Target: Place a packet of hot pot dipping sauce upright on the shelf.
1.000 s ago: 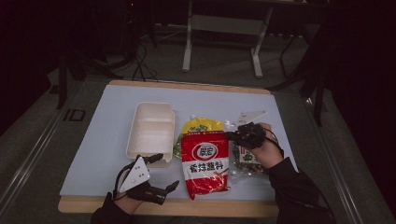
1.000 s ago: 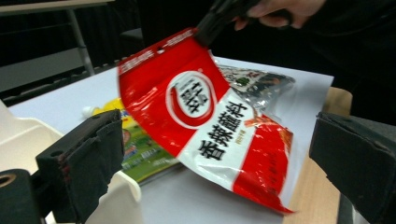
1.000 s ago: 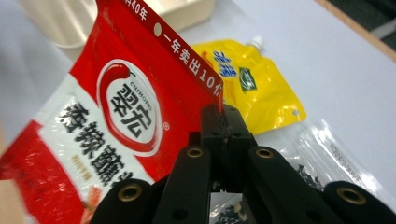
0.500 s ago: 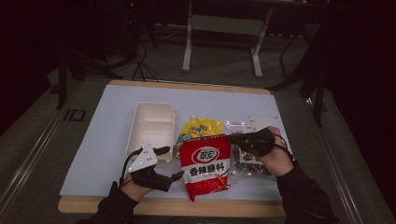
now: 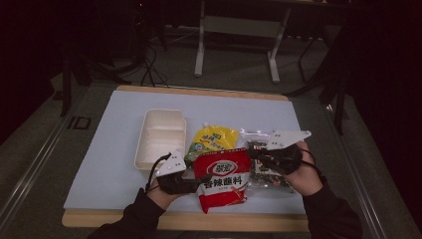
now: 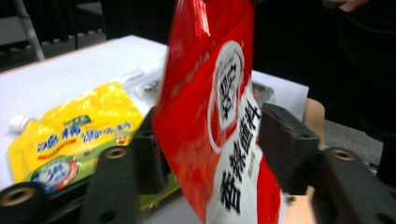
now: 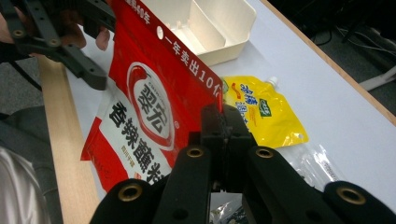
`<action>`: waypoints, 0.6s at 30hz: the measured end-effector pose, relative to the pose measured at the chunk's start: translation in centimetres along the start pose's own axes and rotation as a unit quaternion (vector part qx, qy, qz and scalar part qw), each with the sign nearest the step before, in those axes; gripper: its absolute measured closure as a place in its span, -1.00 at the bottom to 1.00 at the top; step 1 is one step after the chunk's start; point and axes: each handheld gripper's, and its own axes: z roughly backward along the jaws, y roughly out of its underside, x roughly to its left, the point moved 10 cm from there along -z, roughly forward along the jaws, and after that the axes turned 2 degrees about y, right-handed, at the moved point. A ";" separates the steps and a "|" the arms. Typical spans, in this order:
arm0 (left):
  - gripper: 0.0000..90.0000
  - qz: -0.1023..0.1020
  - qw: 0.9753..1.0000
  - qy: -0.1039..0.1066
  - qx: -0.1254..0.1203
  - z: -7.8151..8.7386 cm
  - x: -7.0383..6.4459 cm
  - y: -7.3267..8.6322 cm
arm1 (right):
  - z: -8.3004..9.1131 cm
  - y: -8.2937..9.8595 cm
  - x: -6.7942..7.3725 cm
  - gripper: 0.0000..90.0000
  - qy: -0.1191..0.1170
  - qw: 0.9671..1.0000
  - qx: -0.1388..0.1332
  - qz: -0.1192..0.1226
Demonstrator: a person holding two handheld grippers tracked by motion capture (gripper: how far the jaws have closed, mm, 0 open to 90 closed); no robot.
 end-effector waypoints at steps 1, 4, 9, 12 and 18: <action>0.22 -0.002 1.000 0.001 0.002 -0.2 -0.2 -0.1 | 0.1 -0.1 0.0 1.00 0.001 1.000 -0.003 0.000; 0.40 0.000 1.000 -0.001 0.001 -0.4 -0.5 -0.4 | 0.3 -0.1 0.2 1.00 -0.001 1.000 -0.005 0.002; 0.65 -0.005 1.000 -0.001 0.011 -0.8 -0.6 -0.3 | 0.5 -0.4 0.7 1.00 -0.004 1.000 -0.012 0.009; 0.86 -0.014 1.000 0.003 0.014 -0.8 -0.9 -0.5 | 0.7 -0.6 0.9 1.00 -0.005 1.000 -0.011 0.013; 1.00 -0.030 0.999 0.017 0.019 -0.2 -1.9 -1.1 | 1.5 -1.0 1.4 1.00 -0.008 1.000 -0.018 0.018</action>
